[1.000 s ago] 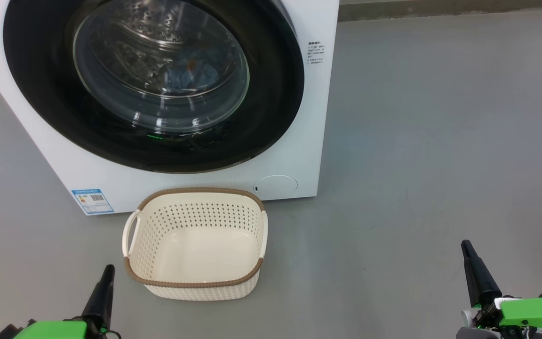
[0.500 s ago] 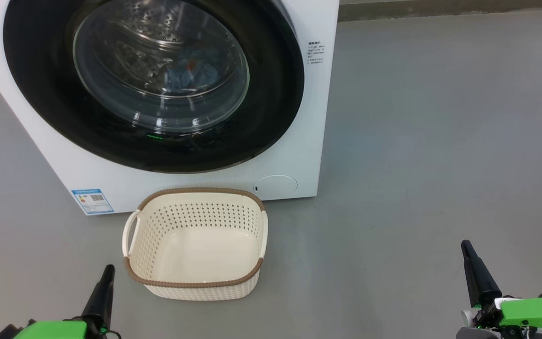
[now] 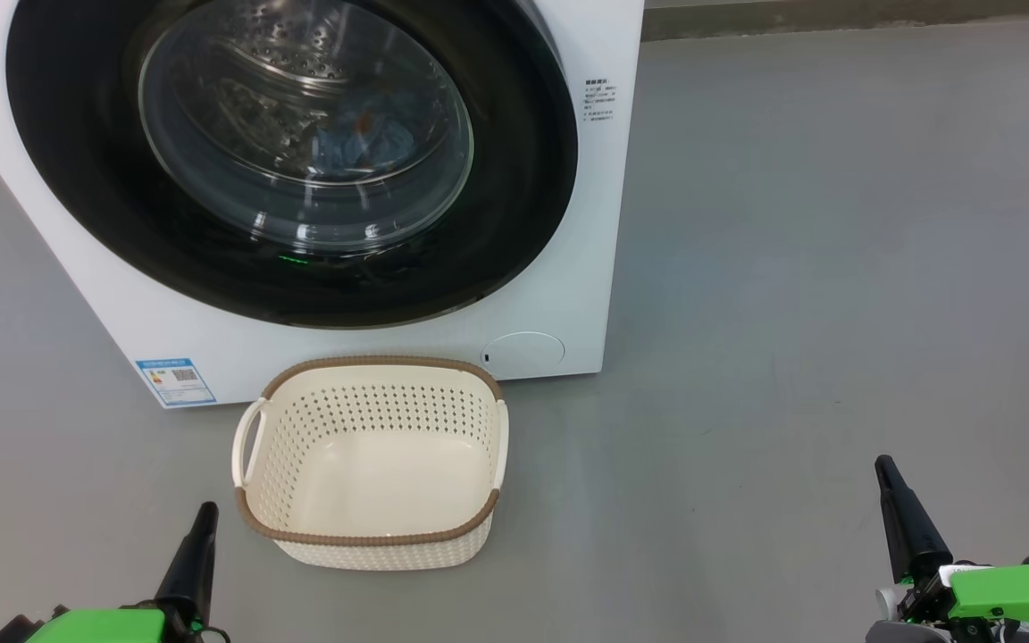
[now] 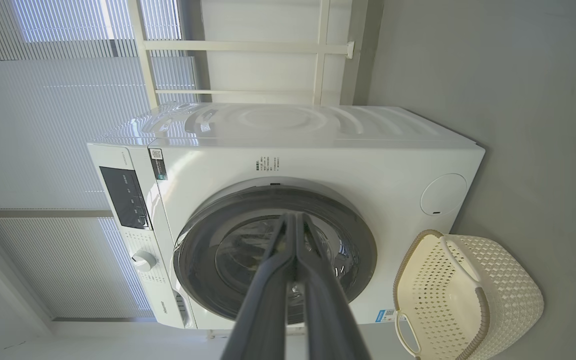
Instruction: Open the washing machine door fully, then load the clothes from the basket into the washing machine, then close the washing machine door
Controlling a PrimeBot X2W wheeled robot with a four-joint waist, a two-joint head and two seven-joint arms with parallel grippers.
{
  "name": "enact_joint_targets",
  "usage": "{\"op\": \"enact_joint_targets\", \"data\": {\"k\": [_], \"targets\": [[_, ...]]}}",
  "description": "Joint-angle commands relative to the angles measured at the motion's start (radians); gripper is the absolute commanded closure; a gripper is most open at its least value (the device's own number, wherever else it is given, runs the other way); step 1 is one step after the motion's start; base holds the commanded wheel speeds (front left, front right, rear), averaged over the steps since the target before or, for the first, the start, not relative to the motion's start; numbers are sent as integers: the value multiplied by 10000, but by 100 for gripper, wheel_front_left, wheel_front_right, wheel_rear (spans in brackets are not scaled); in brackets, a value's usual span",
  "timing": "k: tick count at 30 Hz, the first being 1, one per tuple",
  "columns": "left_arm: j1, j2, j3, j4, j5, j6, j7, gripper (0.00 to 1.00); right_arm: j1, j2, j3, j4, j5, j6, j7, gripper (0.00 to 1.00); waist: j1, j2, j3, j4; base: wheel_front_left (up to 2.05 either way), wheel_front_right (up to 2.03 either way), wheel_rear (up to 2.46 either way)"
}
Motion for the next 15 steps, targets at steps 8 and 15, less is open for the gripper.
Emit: {"op": "enact_joint_targets", "data": {"k": [8, 15], "targets": [[-416, 260, 345, -196, -83, -71, 62, 100, -394, -16, 165, -252, -65, 16, 94, 100, 0, 0, 0, 0, 0, 0, 0], [-416, 260, 345, -197, -84, -71, 61, 100, -396, -4, 147, -251, -80, 16, 108, 100, 0, 0, 0, 0, 0, 0, 0]]}}
